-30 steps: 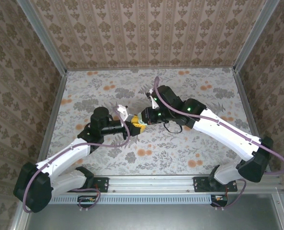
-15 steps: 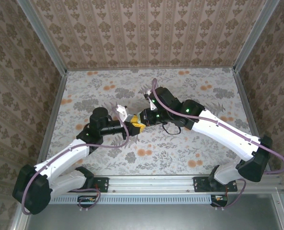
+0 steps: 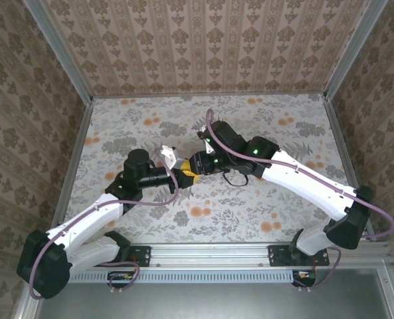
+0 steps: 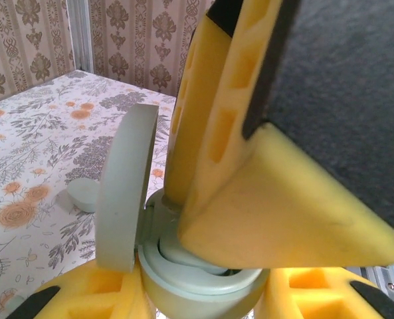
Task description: Insert the wireless bluetooth earbuds into the charging case
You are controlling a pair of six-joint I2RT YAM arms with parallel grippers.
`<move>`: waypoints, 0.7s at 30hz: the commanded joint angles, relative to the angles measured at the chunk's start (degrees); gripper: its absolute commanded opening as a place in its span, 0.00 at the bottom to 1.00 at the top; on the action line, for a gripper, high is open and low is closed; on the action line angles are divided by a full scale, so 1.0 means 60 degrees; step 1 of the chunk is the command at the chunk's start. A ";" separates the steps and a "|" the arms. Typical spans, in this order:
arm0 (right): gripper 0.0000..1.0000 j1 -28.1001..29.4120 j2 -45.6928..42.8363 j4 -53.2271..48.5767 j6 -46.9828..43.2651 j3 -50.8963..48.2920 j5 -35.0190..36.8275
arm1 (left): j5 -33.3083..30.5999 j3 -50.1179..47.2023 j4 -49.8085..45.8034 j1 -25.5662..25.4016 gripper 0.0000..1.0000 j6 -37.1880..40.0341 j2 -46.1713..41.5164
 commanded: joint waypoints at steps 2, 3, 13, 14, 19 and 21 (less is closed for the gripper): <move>0.42 0.0045 -0.0086 -0.0065 0.0035 0.0246 0.0061 | -0.0026 0.0300 0.0084 -0.0048 0.19 0.0280 -0.0203; 0.42 0.0050 -0.0134 -0.0004 0.0046 0.0237 0.0047 | -0.0038 0.0298 0.0052 -0.0048 0.19 0.0302 -0.0198; 0.44 -0.0013 -0.1201 0.0942 -0.0036 -0.0085 0.0165 | -0.0001 0.0164 -0.0032 0.0255 0.19 0.0196 -0.0400; 0.44 -0.0030 -0.1332 0.1010 -0.0068 -0.0134 0.0246 | 0.0039 0.0128 -0.0014 0.0343 0.19 0.0110 -0.0443; 0.45 -0.0153 -0.1841 0.1197 -0.0219 -0.0401 0.0791 | 0.0274 -0.0096 0.0110 0.0816 0.19 -0.0277 -0.0744; 0.45 -0.0249 -0.2016 0.1183 -0.0256 -0.0516 0.0933 | 0.0377 -0.0216 0.0132 0.1057 0.19 -0.0476 -0.0920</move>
